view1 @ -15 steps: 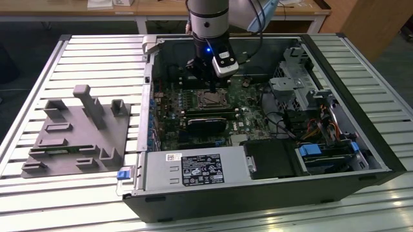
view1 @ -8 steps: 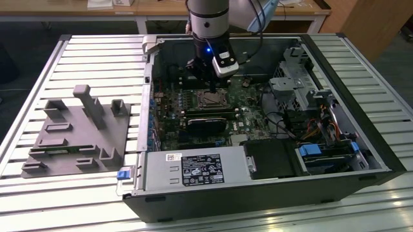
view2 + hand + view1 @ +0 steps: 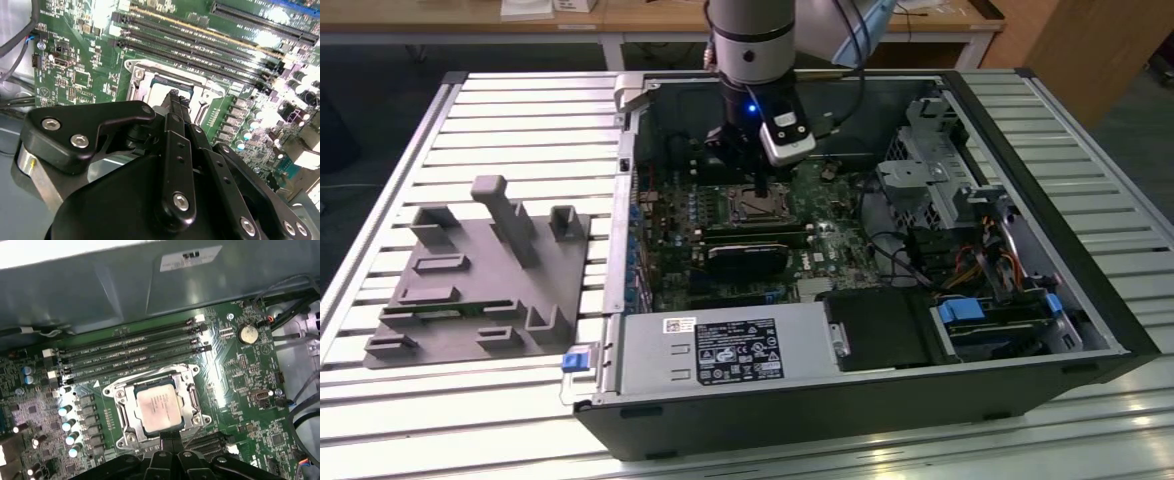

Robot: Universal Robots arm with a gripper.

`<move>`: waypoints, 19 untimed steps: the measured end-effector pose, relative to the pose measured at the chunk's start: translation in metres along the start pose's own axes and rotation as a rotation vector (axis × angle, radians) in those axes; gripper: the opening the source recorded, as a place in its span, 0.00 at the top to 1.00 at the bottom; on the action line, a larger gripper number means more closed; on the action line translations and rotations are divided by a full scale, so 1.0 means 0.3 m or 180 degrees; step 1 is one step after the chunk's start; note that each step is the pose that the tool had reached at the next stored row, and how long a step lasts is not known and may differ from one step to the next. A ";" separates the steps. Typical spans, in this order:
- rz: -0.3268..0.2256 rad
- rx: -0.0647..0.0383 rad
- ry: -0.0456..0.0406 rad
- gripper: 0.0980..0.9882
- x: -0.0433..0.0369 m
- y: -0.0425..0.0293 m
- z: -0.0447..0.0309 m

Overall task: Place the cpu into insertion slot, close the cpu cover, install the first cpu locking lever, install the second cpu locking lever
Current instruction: 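Install the second cpu locking lever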

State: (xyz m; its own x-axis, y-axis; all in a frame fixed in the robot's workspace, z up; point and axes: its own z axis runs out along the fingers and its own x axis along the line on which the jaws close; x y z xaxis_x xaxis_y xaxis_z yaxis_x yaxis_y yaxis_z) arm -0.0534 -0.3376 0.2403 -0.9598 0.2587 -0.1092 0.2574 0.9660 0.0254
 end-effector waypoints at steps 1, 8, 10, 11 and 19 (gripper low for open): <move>0.0000 0.0000 0.0000 0.99 -0.001 -0.005 0.000; 0.0000 0.0000 0.0000 0.99 -0.013 -0.047 0.000; -0.0001 0.0000 0.0000 0.99 -0.016 -0.059 0.001; -0.0005 -0.0001 0.0000 0.99 -0.017 -0.063 0.001; -0.0231 -0.0025 0.0006 0.99 -0.015 -0.070 0.012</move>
State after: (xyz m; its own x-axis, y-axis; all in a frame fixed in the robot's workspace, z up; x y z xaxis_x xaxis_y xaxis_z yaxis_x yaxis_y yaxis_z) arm -0.0541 -0.3590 0.2366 -0.9761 0.1878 -0.1092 0.1861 0.9822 0.0254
